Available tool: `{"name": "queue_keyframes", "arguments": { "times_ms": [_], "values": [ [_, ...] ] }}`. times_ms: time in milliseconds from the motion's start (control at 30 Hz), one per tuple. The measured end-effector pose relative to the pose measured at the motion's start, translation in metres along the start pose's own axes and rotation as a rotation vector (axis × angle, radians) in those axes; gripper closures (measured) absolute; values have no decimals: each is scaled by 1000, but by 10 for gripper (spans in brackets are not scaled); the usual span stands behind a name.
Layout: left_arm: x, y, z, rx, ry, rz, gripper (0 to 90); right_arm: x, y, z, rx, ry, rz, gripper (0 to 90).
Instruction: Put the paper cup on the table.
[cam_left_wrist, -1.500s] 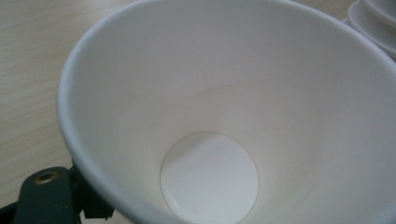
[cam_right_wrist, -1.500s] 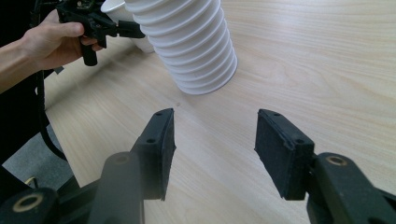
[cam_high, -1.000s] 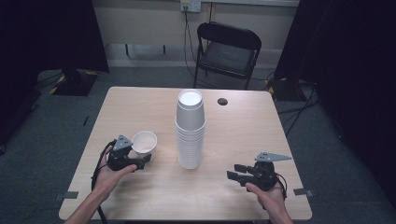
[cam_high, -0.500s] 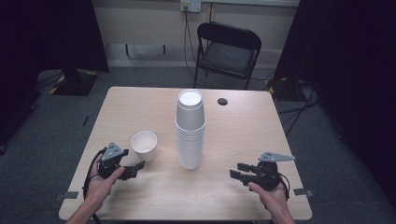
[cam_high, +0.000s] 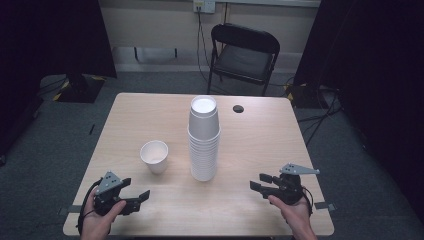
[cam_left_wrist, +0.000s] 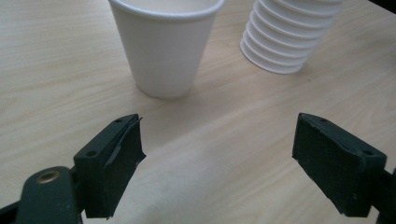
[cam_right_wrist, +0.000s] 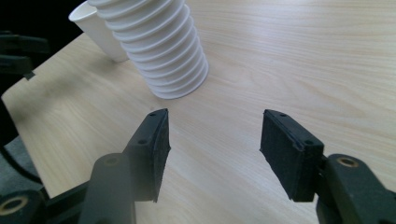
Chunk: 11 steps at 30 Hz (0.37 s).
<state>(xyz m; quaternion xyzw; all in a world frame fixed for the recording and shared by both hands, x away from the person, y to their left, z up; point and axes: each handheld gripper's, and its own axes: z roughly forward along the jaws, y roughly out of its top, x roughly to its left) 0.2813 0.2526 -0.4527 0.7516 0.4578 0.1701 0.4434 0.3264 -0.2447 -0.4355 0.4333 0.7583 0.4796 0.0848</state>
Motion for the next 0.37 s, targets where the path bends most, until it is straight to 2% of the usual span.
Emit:
{"name": "queue_keyframes", "arguments": {
  "times_ms": [100, 233, 267, 367],
  "values": [
    [-2, -5, -5, 0, -22, -15, 158, 0, -1, -1, 0, -5, 1, 420],
    [0, -7, -5, 14, -14, -8, 159, 0, -5, -1, -1, -31, -4, 407],
    [0, -8, -6, 12, 5, 4, 160, 0, -7, -2, -4, -54, -17, 388],
    [2, -9, -5, 14, 3, -12, 160, -2, -10, -2, -7, -82, -19, 344]
  ]
}}
